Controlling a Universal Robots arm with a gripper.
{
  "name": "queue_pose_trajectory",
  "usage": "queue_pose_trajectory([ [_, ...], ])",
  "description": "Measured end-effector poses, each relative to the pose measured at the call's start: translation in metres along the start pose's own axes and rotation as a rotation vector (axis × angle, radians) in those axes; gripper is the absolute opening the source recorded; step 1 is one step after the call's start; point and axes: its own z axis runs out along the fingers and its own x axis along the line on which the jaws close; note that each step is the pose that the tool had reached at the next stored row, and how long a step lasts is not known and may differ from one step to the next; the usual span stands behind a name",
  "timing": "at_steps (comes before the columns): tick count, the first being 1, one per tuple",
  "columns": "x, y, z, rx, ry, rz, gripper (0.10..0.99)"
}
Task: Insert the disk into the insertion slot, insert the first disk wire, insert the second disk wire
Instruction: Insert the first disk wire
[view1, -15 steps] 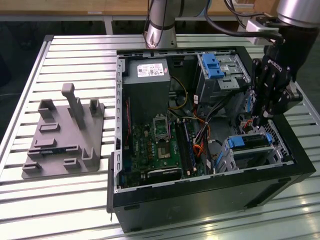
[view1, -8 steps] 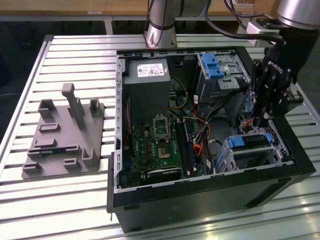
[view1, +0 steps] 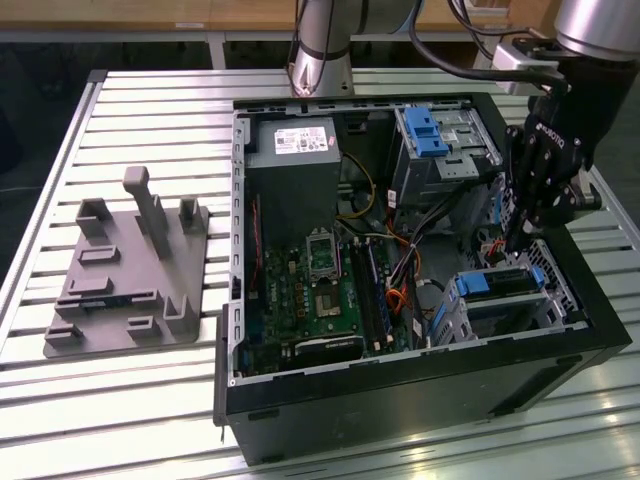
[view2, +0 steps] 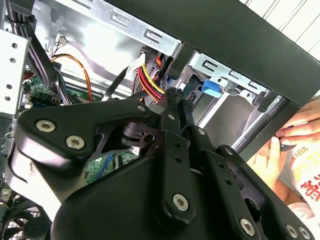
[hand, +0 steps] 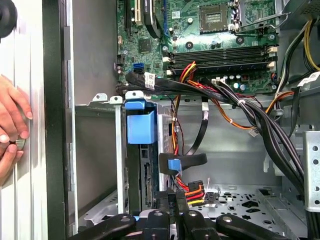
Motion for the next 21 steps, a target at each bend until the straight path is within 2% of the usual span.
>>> queue_pose_trajectory([
  [7,0.0005,0.0,-0.0017,0.0,0.0009,0.0,0.169],
  [11,0.0013,0.0005,-0.0053,0.0,0.0093,0.0,0.169],
  [15,0.0074,0.0025,-0.0057,0.0,0.0087,0.0,0.169],
  [19,0.0169,0.0029,-0.0037,0.0,0.0013,0.0,0.169],
  [21,0.0209,0.0028,-0.0029,0.0,-0.0089,0.0,0.169],
])
